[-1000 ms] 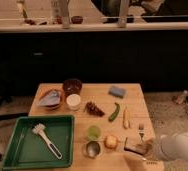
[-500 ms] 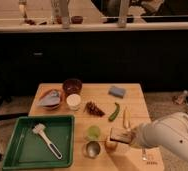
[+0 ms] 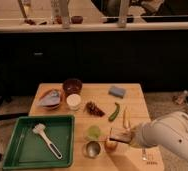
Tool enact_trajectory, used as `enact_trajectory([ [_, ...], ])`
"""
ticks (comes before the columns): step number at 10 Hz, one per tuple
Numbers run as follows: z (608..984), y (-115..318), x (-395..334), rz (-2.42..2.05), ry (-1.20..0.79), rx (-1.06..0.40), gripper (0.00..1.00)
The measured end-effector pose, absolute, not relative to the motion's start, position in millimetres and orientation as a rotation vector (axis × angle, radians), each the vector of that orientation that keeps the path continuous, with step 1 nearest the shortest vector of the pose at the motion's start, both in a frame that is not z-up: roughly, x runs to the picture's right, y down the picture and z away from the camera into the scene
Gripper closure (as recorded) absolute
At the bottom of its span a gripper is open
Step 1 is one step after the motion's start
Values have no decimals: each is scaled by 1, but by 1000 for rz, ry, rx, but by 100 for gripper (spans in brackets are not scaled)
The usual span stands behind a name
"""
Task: Wipe purple bowl with eraser
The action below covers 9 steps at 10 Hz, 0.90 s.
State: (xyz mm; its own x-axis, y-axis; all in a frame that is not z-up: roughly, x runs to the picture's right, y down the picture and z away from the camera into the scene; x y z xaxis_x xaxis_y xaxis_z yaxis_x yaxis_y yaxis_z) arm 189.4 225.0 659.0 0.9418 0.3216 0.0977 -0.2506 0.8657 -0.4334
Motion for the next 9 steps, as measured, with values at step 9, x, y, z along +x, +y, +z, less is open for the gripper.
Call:
enact_trajectory([
  [9,709,179,137,265,-225,-454,100],
])
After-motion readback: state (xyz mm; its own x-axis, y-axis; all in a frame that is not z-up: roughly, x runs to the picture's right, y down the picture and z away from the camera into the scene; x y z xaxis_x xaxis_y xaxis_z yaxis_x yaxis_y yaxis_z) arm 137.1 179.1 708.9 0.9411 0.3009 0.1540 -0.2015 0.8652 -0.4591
